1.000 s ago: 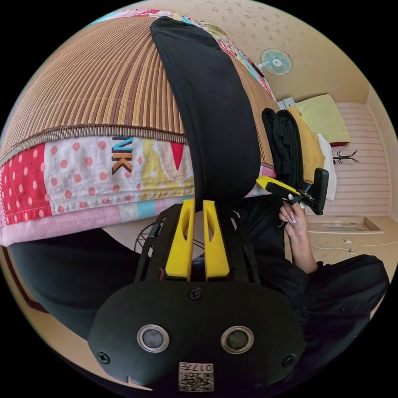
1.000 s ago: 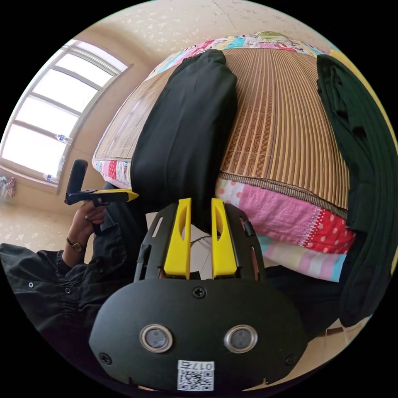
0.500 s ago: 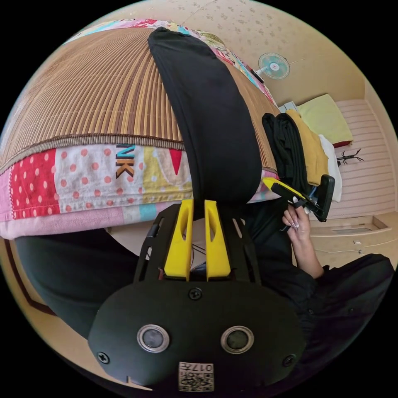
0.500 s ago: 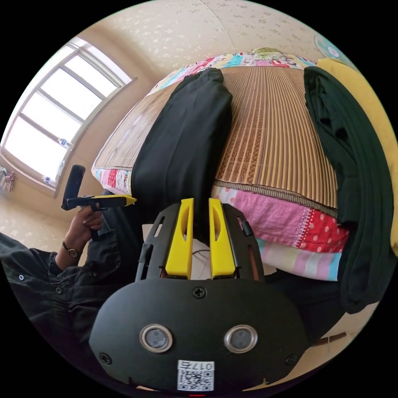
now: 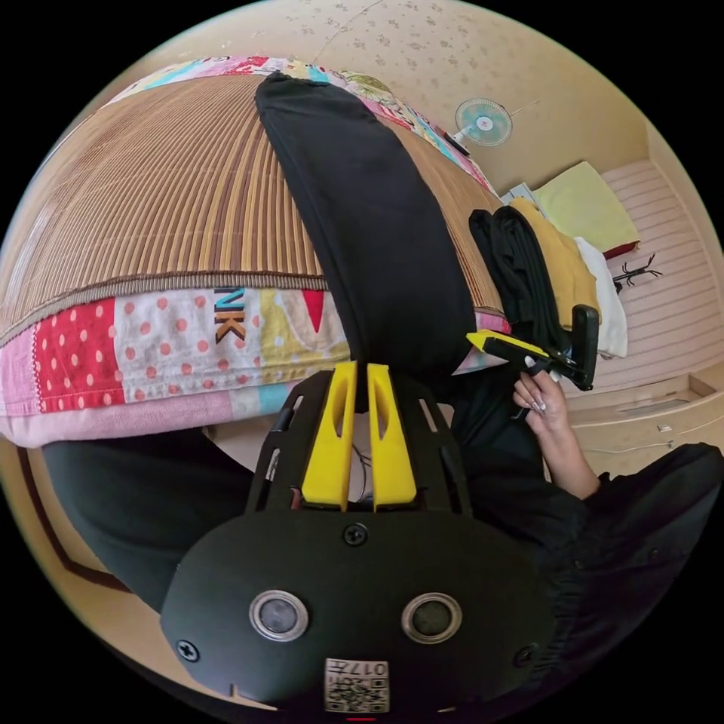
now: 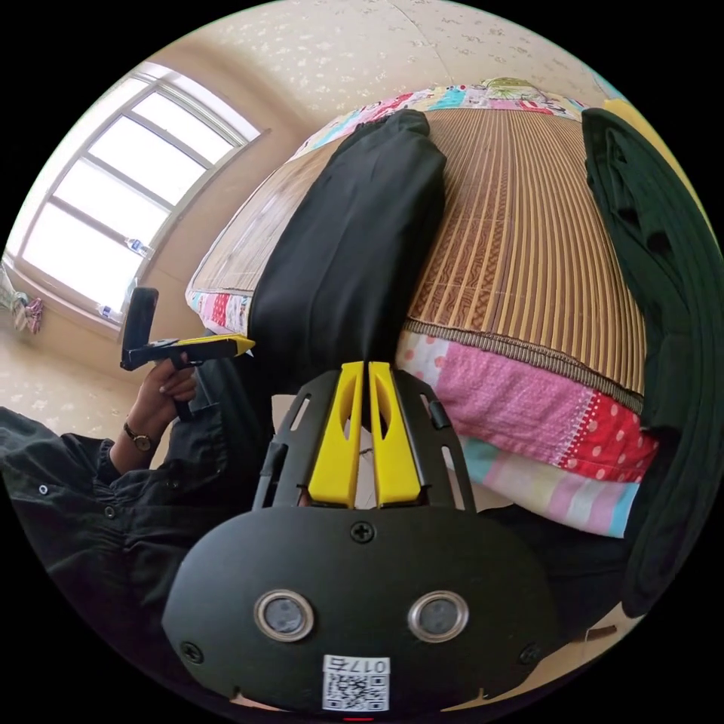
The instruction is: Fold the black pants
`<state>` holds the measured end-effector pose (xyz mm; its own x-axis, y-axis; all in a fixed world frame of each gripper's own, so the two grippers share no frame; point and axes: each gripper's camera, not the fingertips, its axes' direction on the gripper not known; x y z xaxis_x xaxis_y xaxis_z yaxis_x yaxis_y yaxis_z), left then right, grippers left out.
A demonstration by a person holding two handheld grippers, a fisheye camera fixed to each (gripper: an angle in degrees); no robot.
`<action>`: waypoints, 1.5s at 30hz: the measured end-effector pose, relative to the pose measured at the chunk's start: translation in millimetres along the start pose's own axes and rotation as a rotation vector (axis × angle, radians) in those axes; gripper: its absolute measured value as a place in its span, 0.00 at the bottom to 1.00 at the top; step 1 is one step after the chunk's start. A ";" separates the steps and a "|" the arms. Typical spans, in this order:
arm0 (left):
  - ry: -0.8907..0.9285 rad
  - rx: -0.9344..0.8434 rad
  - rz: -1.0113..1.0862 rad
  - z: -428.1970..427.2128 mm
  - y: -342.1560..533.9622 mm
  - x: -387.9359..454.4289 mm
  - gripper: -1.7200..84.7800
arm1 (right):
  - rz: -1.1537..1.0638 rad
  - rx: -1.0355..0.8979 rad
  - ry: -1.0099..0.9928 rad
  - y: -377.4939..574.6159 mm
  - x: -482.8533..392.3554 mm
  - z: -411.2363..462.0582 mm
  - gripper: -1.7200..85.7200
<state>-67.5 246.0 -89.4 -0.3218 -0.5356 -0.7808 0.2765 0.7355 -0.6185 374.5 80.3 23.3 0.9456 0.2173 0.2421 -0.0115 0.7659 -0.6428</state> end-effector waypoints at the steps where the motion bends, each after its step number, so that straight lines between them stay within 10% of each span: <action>1: 0.014 0.005 0.021 -5.8 -1.0 4.2 0.06 | -0.001 0.017 -0.024 0.2 -0.5 -10.3 0.04; 35: 0.132 -0.022 -0.029 -3.3 -3.7 -58.1 0.09 | -0.126 -0.145 -0.026 -21.7 17.2 -10.2 0.08; 45: 0.262 0.155 -0.003 -17.7 -36.4 -78.0 0.14 | -0.029 0.037 -0.343 -58.5 90.6 -37.4 0.13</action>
<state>-68.5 268.3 -4.4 -0.5402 -0.3977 -0.7416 0.4037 0.6508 -0.6430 473.0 32.5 55.7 0.7811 0.3810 0.4946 -0.0034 0.7948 -0.6068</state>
